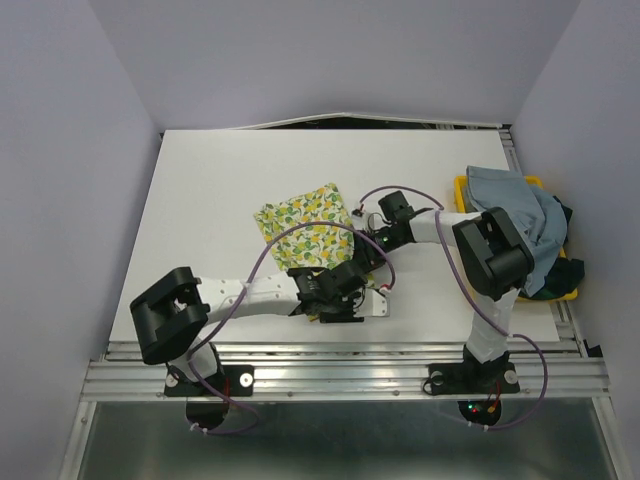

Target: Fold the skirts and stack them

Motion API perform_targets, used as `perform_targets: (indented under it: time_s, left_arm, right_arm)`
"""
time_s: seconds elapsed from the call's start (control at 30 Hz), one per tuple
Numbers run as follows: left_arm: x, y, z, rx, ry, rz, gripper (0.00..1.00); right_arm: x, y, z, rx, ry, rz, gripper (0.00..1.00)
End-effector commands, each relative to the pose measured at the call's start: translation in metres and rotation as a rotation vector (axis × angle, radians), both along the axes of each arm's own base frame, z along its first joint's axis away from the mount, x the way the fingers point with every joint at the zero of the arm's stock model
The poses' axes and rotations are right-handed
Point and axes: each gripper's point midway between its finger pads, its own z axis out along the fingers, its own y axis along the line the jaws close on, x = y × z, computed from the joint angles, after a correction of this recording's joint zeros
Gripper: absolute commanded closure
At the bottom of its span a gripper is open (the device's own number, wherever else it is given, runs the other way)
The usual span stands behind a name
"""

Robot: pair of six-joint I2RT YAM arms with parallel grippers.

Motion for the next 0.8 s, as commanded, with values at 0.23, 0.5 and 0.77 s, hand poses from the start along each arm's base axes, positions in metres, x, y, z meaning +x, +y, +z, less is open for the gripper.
perform_targets:
  time_s: [0.23,0.5,0.77]
  left_arm:
    - [0.004,0.007,-0.034,0.112,-0.040,0.107,0.45]
    - [-0.002,0.020,-0.061,0.204,-0.004,0.091,0.53]
    - [-0.014,0.028,-0.067,0.228,0.129,0.063,0.85]
  right_arm:
    - [-0.004,-0.004,-0.020,-0.067,-0.018,-0.058,0.66]
    - [-0.016,-0.005,-0.025,-0.089,-0.010,-0.022,0.66]
    - [-0.029,-0.003,-0.021,-0.093,-0.035,0.016,0.67]
